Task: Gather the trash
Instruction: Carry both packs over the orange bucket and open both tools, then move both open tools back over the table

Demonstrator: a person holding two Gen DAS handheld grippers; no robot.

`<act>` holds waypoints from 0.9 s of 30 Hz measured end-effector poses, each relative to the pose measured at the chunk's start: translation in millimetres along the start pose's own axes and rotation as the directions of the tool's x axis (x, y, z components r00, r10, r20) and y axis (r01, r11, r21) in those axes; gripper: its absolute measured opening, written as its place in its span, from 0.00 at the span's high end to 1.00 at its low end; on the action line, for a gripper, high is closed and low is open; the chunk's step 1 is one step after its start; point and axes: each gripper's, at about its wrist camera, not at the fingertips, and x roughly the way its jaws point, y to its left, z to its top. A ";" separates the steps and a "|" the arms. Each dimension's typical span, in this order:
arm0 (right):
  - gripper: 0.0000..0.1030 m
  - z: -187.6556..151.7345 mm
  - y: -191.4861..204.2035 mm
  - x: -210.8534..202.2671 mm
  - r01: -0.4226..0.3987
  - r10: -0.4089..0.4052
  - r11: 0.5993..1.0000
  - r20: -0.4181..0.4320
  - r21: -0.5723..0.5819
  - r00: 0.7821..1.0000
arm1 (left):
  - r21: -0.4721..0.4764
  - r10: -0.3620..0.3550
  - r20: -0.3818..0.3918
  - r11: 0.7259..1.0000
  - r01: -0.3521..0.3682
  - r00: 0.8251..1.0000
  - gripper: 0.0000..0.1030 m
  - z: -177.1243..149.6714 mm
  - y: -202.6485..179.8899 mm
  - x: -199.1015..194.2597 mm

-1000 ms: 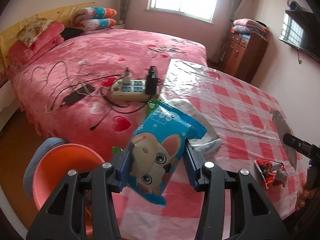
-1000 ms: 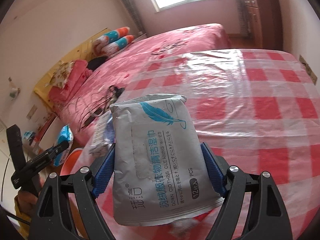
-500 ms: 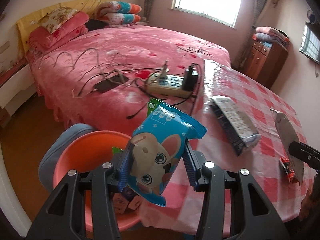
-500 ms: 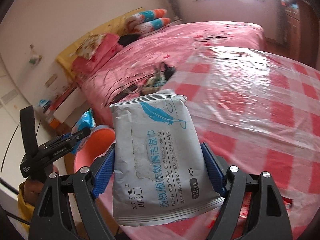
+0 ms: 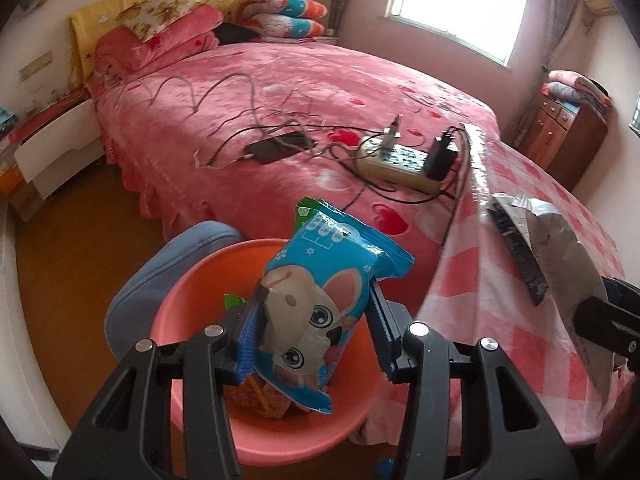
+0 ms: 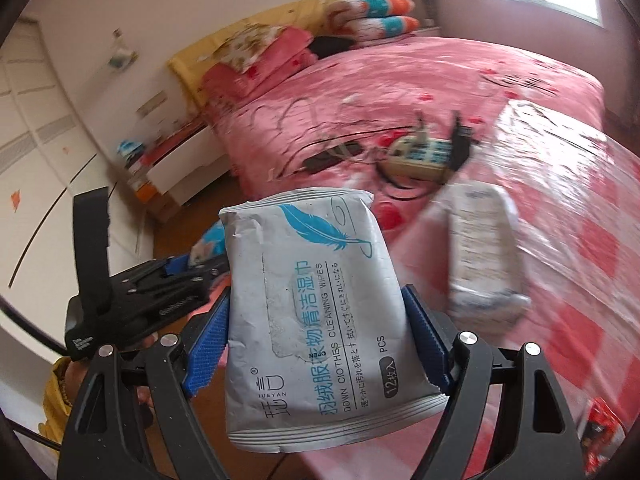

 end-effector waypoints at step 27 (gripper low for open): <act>0.16 -4.6 18.3 25.4 -0.025 0.025 1.000 0.019 0.013 1.000 | -0.060 0.147 -0.036 0.987 -0.149 0.988 0.20 -4.2 25.9 16.8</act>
